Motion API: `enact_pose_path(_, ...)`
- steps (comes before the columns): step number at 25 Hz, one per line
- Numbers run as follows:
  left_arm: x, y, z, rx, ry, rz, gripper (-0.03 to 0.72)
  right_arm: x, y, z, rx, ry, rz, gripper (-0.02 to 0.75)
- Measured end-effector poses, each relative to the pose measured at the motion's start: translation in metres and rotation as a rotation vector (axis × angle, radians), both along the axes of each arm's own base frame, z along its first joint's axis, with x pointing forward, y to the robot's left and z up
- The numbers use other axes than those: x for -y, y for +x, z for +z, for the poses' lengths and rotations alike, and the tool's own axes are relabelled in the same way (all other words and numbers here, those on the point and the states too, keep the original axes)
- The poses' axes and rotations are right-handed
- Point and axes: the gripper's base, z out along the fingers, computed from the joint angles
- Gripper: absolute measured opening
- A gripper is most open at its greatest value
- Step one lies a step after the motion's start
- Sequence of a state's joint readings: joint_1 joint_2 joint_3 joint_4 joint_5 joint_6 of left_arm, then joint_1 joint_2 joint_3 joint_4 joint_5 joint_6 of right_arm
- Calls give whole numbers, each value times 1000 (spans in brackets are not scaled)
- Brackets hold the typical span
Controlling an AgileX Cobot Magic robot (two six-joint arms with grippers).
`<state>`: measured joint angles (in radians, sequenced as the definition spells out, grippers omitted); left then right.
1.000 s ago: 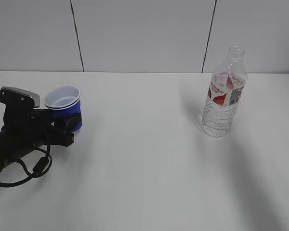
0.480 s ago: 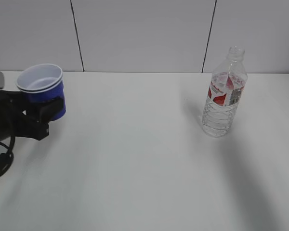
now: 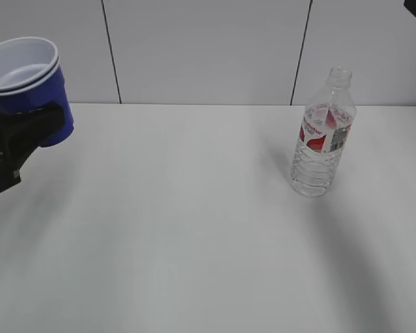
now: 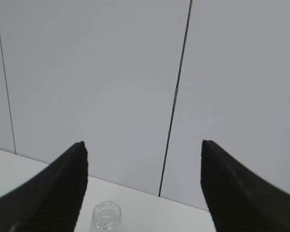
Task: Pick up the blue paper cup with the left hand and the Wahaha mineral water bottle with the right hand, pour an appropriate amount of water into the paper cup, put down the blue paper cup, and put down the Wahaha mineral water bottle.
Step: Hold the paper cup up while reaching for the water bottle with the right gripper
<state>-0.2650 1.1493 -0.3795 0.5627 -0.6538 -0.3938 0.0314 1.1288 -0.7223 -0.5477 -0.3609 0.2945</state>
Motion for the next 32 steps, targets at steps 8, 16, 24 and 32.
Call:
enact_pose_path(8,0,-2,0,-7,15,-8,428,-2,1,0,3,6,19,548)
enact_pose_path(16,0,-3,0,0,25,-17,428,-4,0,2,21,59,40,548)
enact_pose_path(24,0,-3,-1,-11,36,-12,427,-5,17,-26,-84,45,49,548)
enact_pose_path(32,0,-3,-2,-15,53,-16,427,-11,12,-77,-180,104,109,548)
